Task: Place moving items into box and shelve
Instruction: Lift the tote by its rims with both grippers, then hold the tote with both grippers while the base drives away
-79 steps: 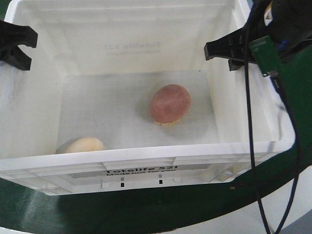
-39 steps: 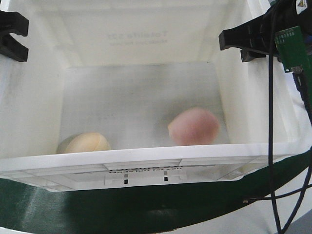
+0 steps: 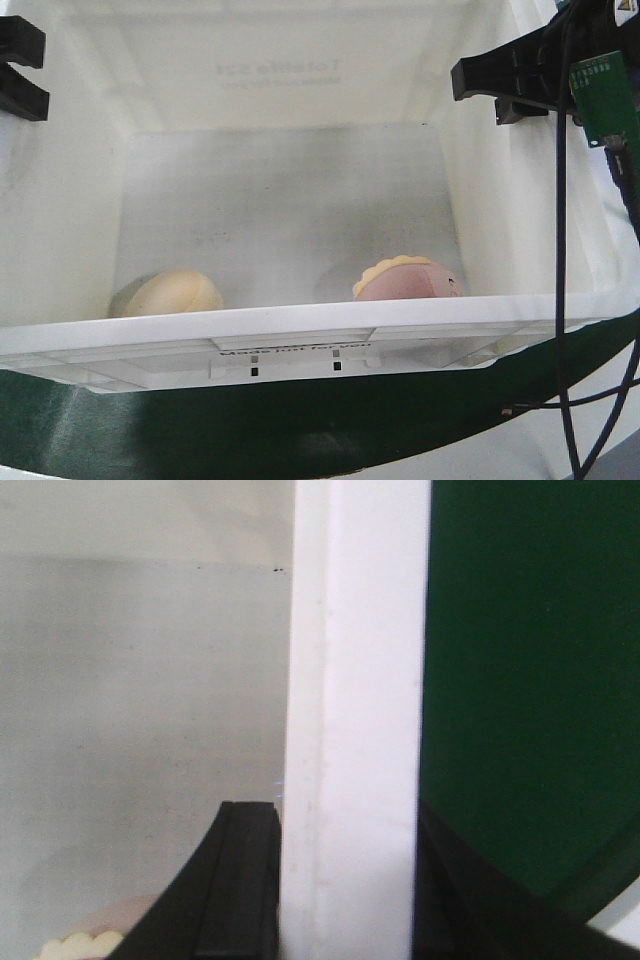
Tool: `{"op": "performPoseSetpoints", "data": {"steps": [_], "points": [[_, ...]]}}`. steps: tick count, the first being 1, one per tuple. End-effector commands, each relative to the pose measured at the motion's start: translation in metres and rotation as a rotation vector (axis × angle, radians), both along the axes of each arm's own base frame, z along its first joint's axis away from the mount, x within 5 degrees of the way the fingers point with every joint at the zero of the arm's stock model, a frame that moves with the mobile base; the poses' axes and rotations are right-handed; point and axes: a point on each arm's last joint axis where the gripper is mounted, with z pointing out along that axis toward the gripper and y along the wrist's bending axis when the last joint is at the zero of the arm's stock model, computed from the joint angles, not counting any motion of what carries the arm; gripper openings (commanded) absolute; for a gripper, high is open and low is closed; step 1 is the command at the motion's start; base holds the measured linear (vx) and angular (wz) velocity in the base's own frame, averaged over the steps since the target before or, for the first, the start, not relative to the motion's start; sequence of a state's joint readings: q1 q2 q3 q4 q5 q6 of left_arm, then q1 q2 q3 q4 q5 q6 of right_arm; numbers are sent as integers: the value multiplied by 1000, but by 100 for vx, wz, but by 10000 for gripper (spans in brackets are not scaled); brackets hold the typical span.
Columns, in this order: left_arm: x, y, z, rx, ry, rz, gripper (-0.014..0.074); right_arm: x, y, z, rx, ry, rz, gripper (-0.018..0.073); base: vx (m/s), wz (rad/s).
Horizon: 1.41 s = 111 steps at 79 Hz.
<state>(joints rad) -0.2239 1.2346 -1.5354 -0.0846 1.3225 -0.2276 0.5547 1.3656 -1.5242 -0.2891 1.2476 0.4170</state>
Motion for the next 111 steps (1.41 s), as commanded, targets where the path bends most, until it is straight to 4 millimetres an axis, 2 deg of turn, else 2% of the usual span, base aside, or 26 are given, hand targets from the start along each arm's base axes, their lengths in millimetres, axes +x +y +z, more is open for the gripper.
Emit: {"op": "performPoseSetpoints", "data": {"steps": [1,111], "points": [[-16,-1,29,-69,-153,-17,-8,-4,-7,32,36,-201,25,-6,0,0],[-17,-1,29,-70,-155,-17,-6,-6,-9,29,19,-165,11,-6,0,0]]}}
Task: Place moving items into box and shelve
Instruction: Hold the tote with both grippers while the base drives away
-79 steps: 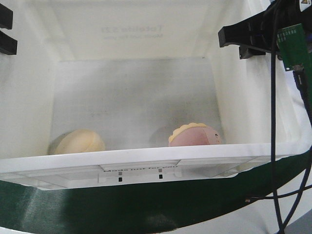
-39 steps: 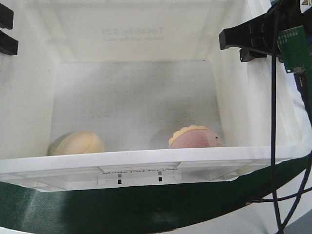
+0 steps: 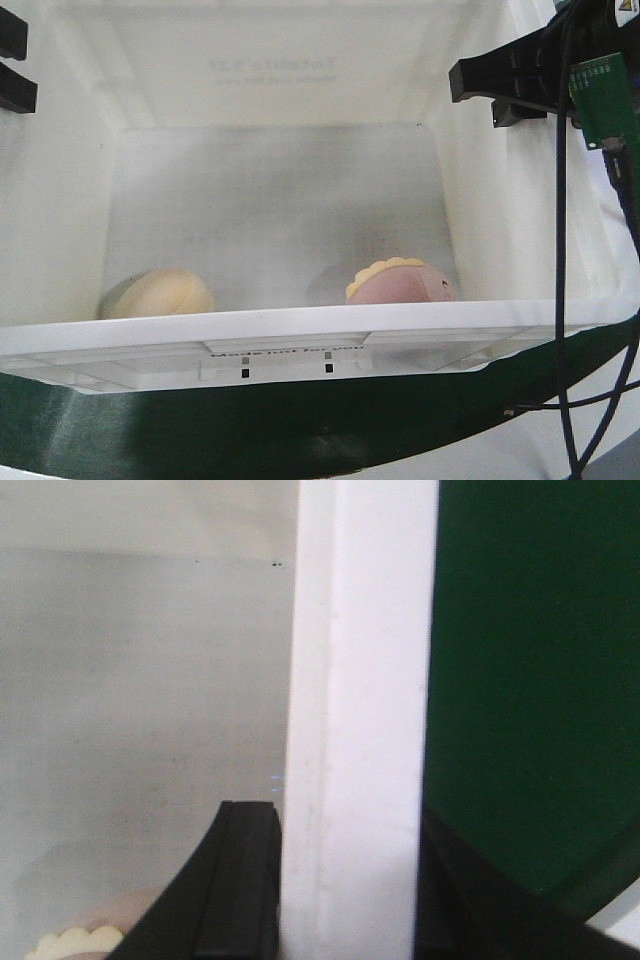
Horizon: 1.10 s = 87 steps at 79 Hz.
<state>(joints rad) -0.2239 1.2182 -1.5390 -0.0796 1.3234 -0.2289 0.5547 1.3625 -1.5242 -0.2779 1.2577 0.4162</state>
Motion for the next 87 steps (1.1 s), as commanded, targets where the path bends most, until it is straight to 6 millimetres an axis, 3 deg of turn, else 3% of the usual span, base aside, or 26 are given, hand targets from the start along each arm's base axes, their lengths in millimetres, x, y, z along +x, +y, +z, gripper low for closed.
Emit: {"op": "performPoseSetpoints", "data": {"steps": [1,87], "points": [[-12,-3,24,-69,-136,-20,-6,-4,-9,29,13,-177,10,-6,0,0],[-12,-3,24,-69,-135,-20,-6,-4,-9,29,12,-172,10,-6,-4,4]]}}
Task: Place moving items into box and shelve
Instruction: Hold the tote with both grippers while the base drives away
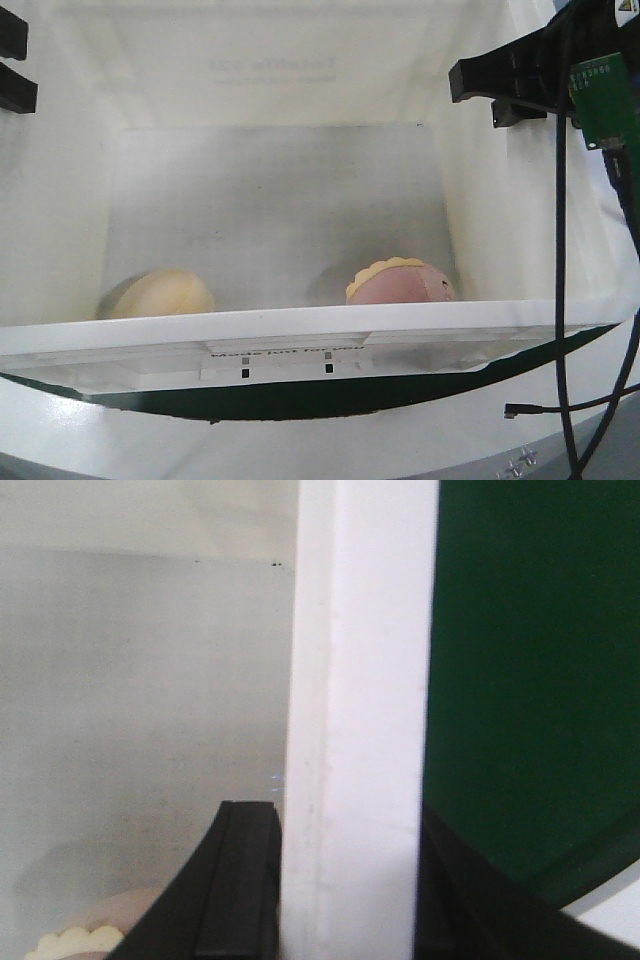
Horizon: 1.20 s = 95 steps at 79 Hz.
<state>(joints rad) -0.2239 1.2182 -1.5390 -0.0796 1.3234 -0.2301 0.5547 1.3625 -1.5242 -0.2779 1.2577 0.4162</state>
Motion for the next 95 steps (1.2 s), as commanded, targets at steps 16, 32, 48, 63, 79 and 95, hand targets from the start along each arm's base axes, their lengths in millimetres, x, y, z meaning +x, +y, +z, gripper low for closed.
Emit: {"op": "performPoseSetpoints", "data": {"steps": [16,32,48,63,79,95], "points": [[-12,-3,24,-68,-135,-21,-6,-4,-9,29,10,-168,8,-6,-9,12],[-12,-3,24,-68,-135,-21,-6,-5,-9,29,10,-168,8,-6,-9,21],[-12,-3,24,-68,-135,-21,-6,-5,-9,29,10,-168,8,-6,-10,23],[-12,-3,24,-68,-135,-21,-6,-5,-9,29,10,-168,8,-6,-13,23],[-12,-3,24,-68,-135,-21,-6,-5,-9,29,10,-168,8,-6,-16,29],[-12,-3,24,-68,-135,-21,-6,-5,-9,29,10,-168,8,-6,-18,40]]}}
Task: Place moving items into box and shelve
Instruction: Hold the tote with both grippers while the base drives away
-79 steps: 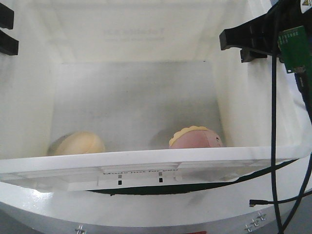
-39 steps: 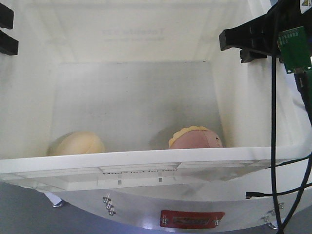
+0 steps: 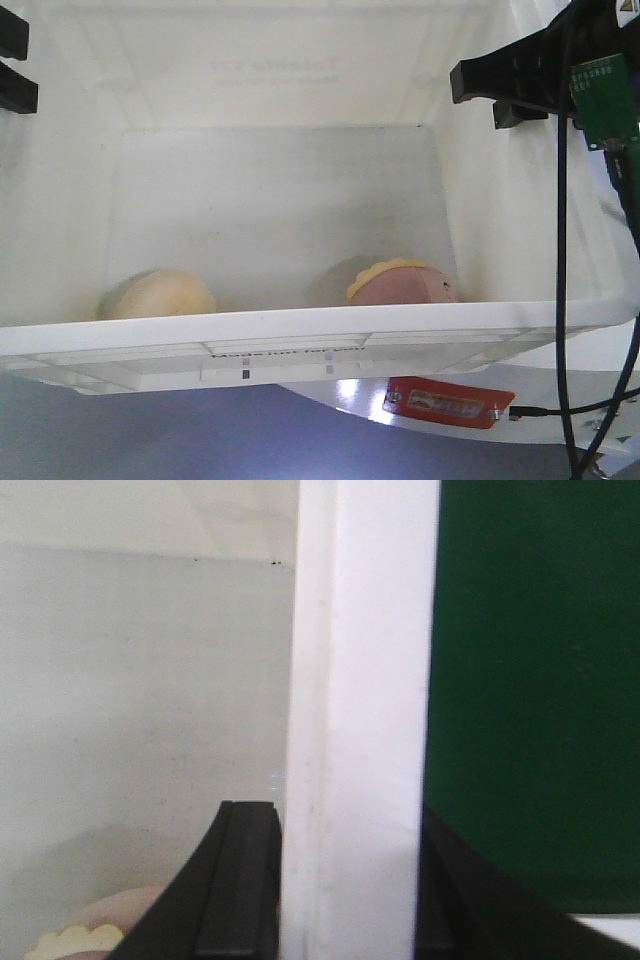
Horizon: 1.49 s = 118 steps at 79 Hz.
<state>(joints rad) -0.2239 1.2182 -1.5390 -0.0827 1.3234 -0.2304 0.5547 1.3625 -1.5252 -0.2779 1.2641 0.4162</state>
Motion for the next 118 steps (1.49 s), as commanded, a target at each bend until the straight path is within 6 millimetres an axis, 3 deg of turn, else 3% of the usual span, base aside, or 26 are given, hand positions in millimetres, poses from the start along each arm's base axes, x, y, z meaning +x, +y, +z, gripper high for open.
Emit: {"op": "performPoseSetpoints", "data": {"steps": [1,118], "points": [[-12,-2,24,-65,-136,-20,-6,-4,-9,29,12,-173,10,-6,-19,45],[-12,-1,24,-56,-139,-16,-6,-4,-9,29,13,-171,10,-6,-20,66]]}}
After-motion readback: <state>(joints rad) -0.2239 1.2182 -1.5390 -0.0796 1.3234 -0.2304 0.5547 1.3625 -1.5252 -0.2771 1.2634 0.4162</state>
